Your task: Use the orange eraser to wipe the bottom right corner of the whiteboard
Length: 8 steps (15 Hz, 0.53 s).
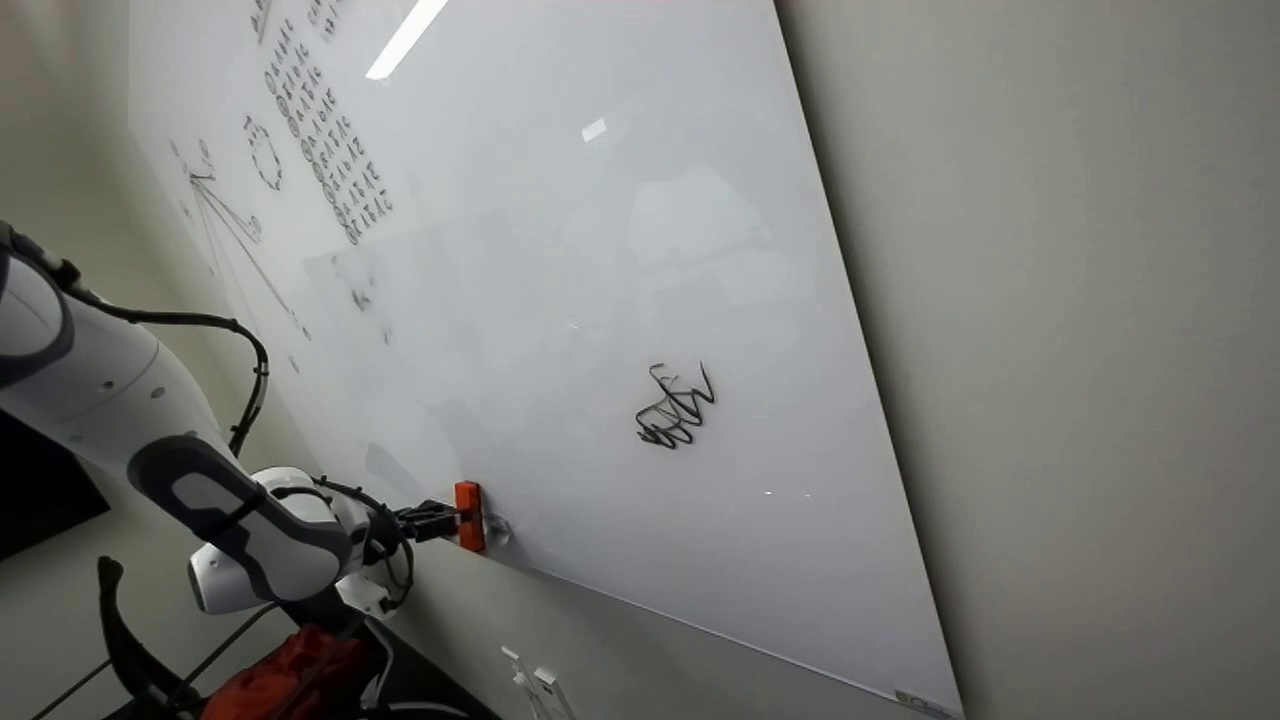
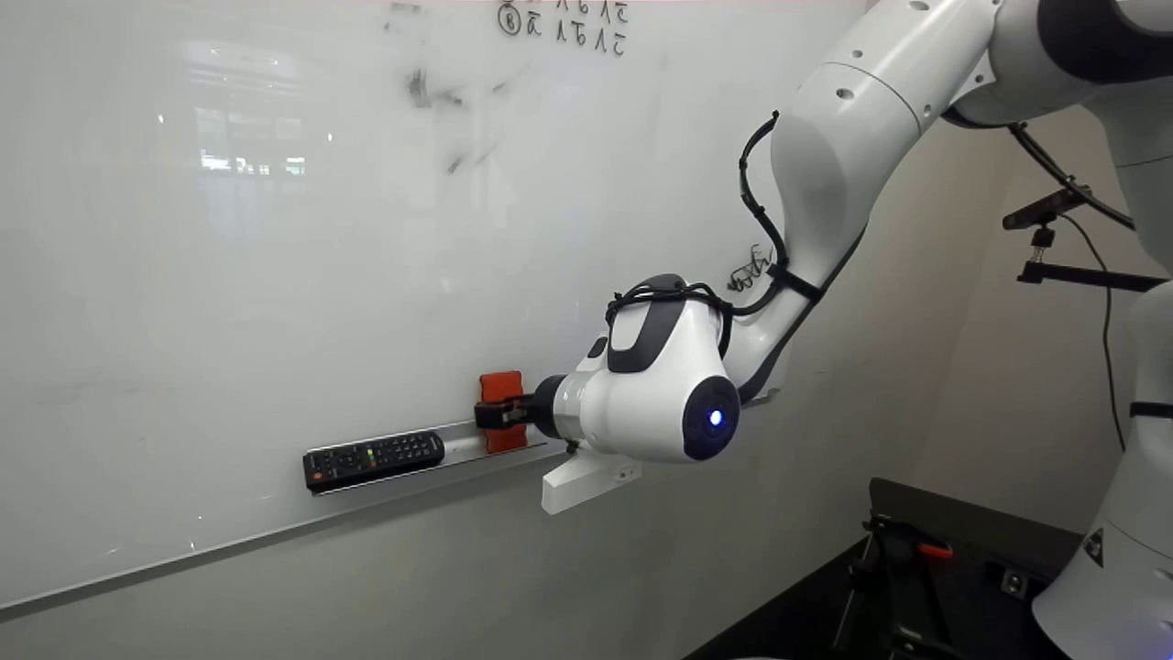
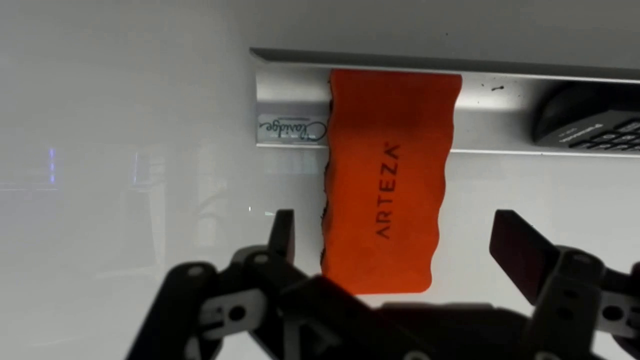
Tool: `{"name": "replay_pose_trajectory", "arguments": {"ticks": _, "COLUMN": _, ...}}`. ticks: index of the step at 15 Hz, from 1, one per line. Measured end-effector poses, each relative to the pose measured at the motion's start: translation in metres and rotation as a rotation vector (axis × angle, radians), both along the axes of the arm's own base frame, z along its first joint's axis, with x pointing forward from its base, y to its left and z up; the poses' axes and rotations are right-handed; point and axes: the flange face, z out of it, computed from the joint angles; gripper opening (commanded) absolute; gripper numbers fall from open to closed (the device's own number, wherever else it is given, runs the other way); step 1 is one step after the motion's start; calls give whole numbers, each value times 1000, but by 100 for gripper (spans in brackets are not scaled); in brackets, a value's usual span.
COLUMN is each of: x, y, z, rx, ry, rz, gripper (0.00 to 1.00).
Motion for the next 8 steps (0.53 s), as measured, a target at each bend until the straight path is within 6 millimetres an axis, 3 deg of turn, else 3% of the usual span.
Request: {"name": "replay_pose_trajectory", "arguments": {"ticks": 8, "x": 22, "y": 2, "z": -14, "rx": 58, "ry": 5, "rz": -77, "gripper": 100}}
